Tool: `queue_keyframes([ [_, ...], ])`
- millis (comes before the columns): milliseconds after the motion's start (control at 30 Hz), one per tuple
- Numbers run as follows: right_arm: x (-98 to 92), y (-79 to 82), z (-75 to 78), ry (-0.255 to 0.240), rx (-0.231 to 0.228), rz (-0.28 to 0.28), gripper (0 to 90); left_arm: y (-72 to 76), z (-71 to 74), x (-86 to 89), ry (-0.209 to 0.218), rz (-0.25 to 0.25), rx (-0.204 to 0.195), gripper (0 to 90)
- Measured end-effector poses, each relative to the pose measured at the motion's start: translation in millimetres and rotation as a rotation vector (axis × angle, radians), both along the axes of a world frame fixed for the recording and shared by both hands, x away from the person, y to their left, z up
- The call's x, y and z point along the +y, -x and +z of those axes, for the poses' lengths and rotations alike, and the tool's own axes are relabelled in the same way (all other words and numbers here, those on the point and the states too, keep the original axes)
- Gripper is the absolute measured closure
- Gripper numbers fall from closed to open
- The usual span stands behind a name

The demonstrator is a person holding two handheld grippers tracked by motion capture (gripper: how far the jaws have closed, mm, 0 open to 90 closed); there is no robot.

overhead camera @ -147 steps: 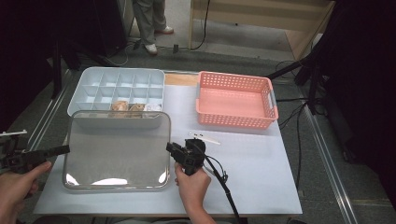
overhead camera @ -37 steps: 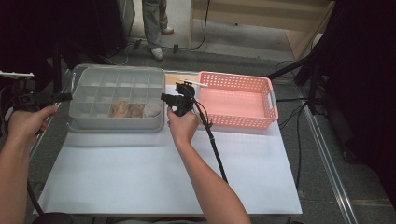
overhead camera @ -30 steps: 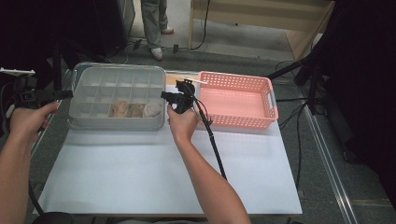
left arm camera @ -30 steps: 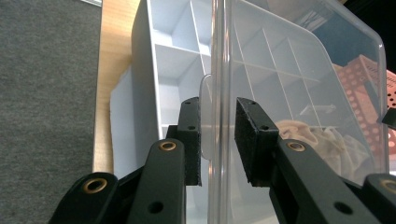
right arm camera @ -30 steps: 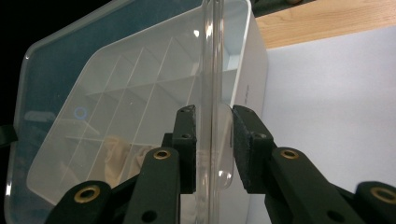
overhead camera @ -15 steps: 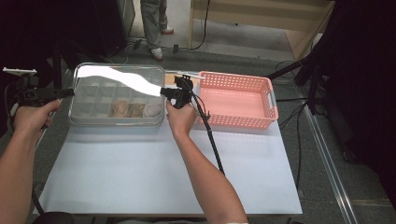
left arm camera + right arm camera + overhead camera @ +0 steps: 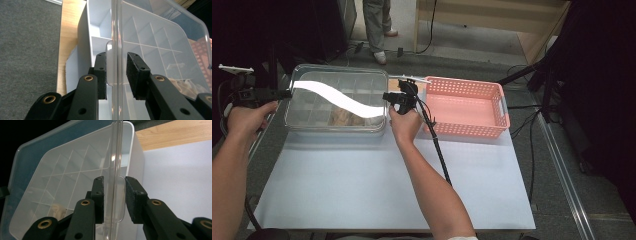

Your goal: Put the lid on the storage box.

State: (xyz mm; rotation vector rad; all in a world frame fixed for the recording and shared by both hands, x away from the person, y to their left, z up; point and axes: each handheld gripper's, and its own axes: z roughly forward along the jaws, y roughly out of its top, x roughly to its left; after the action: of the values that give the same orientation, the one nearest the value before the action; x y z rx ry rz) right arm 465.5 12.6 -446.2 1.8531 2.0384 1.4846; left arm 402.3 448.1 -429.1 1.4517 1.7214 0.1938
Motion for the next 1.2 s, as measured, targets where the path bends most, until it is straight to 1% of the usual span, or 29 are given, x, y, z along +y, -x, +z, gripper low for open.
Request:
queue_keyframes([
  [100, 1.3, -1.8, -1.9, 0.001, 0.013, -0.002, 71.0, -1.9, -2.2, 1.6, 0.005, -0.006, 0.011, 71.8],
  [167, 2.3, -2.7, -3.2, 0.006, 0.012, -0.002, 70.4, -4.7, -2.7, 1.4, 0.008, -0.001, 0.011, 71.7],
  [200, 2.9, -3.2, -3.7, 0.007, 0.013, -0.003, 70.0, -6.1, -2.3, 2.2, 0.002, -0.006, 0.010, 71.7],
  [267, 3.2, -3.7, -3.9, 0.009, 0.011, -0.005, 69.9, -9.2, -3.0, 2.7, 0.003, -0.010, 0.015, 71.6],
  [333, 4.4, -5.3, -3.7, 0.015, 0.010, -0.011, 69.7, -14.0, -5.9, 3.9, 0.016, -0.009, 0.027, 71.5],
  [400, 4.7, -6.8, -4.4, 0.021, 0.012, -0.012, 69.3, -15.1, -6.7, 4.2, 0.015, -0.012, 0.027, 71.4],
  [467, 4.7, -8.3, -5.3, 0.020, 0.017, -0.018, 69.1, -18.1, -8.2, 3.2, 0.035, 0.002, 0.022, 71.4],
  [533, 4.7, -8.9, -5.4, 0.021, 0.020, -0.019, 69.0, -19.0, -8.9, 3.9, 0.035, -0.001, 0.021, 71.3],
  [567, 5.4, -10.3, -6.0, 0.023, 0.016, -0.022, 68.8, -20.4, -10.1, 5.8, 0.038, -0.011, 0.031, 71.3],
  [667, 5.6, -12.4, -7.1, 0.025, 0.024, -0.020, 68.4, -22.0, -10.9, 5.3, 0.043, -0.005, 0.026, 71.2],
  [700, 5.9, -14.4, -9.2, 0.025, 0.026, -0.024, 68.0, -22.7, -11.4, 5.4, 0.041, -0.004, 0.025, 71.2],
  [733, 5.9, -14.4, -9.2, 0.025, 0.026, -0.024, 68.0, -23.0, -11.4, 4.4, 0.012, 0.011, 0.020, 71.2],
  [767, 7.2, -15.0, -10.2, 0.033, 0.027, -0.020, 68.1, -22.9, -10.7, 2.3, -0.086, -0.013, 0.010, 78.4],
  [800, 8.5, -15.5, -10.6, 0.040, 0.034, -0.016, 68.5, -24.7, -12.9, 2.1, 0.031, -0.058, 0.000, 85.6],
  [833, 8.5, -15.5, -10.6, 0.040, 0.034, -0.016, 68.5, -24.7, -12.9, 2.1, 0.031, -0.058, 0.000, 85.2],
  [867, 11.6, -14.5, -10.4, 0.033, 0.021, -0.003, 70.5, -27.0, -13.5, -8.2, -0.041, -0.095, 0.008, 84.2],
  [900, 11.6, -14.5, -10.4, 0.033, 0.021, -0.003, 70.5, -27.0, -13.5, -8.2, -0.041, -0.095, 0.008, 83.5],
  [933, 16.1, -12.4, -9.0, 0.083, -0.016, -0.006, 74.5, -28.9, -17.8, -9.9, -0.019, -0.106, 0.002, 83.4],
  [967, 16.1, -12.4, -9.0, 0.083, -0.016, -0.006, 74.5, -28.9, -17.8, -9.9, -0.019, -0.106, 0.002, 82.9],
  [1000, 15.7, -11.2, -7.0, 0.111, -0.055, -0.004, 79.1, -28.7, -18.8, -5.3, -0.014, -0.074, -0.008, 82.8],
  [1033, 14.8, -11.6, -5.9, 0.103, -0.038, -0.006, 79.5, -28.6, -18.7, -3.4, -0.011, -0.068, -0.008, 82.6],
  [1067, 14.6, -11.6, -5.7, 0.108, -0.037, -0.005, 79.3, -28.3, -18.1, -3.0, -0.023, -0.067, -0.009, 82.3],
  [1200, 15.7, -10.9, -6.9, 0.106, -0.044, 0.009, 76.1, -28.0, -16.9, -5.7, -0.039, -0.061, -0.014, 80.1],
])
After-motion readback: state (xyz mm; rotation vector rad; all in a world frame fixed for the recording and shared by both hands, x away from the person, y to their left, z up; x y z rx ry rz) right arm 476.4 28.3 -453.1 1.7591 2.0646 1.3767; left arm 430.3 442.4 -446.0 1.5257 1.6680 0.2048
